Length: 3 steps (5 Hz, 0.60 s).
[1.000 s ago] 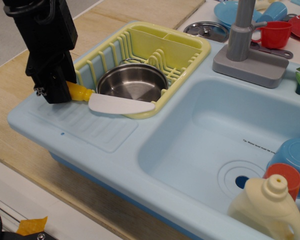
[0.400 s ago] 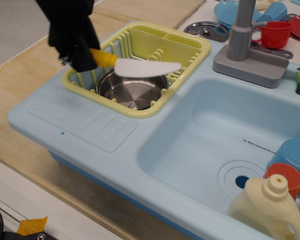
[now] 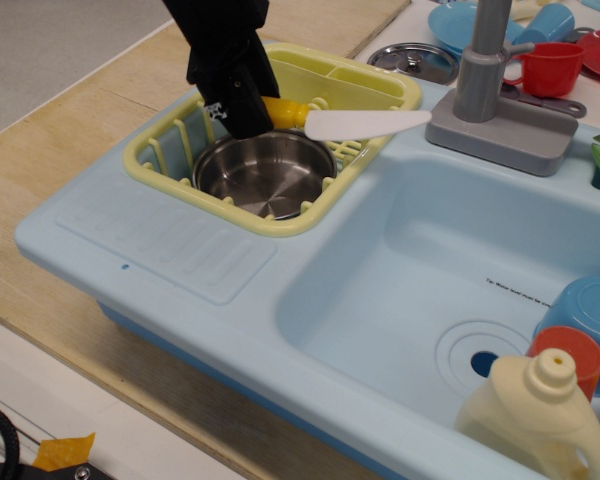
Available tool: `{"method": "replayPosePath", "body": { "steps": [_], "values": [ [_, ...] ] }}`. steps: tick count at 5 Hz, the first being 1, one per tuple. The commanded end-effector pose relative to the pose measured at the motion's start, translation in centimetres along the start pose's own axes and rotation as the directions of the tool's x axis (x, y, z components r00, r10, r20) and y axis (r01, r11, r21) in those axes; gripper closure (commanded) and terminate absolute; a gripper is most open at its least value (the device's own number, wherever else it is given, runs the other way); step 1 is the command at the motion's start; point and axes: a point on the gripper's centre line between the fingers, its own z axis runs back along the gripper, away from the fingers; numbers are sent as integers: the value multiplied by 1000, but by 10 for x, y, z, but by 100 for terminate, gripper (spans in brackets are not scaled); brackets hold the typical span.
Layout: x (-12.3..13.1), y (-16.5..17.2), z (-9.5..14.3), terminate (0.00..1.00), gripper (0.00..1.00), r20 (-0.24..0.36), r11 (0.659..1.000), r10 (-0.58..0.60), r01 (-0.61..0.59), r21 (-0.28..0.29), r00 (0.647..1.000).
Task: Put knife in pot or pan
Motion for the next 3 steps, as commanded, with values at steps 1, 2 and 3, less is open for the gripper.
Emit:
{"method": "replayPosePath", "body": {
  "steps": [1, 2, 3],
  "values": [
    [5, 6, 6, 0, 0, 11, 1000, -14, 14, -6, 1000],
    [5, 6, 6, 0, 0, 11, 1000, -14, 14, -6, 1000],
    [5, 6, 6, 100, 0, 11, 1000, -14, 14, -6, 1000]
  ]
}}
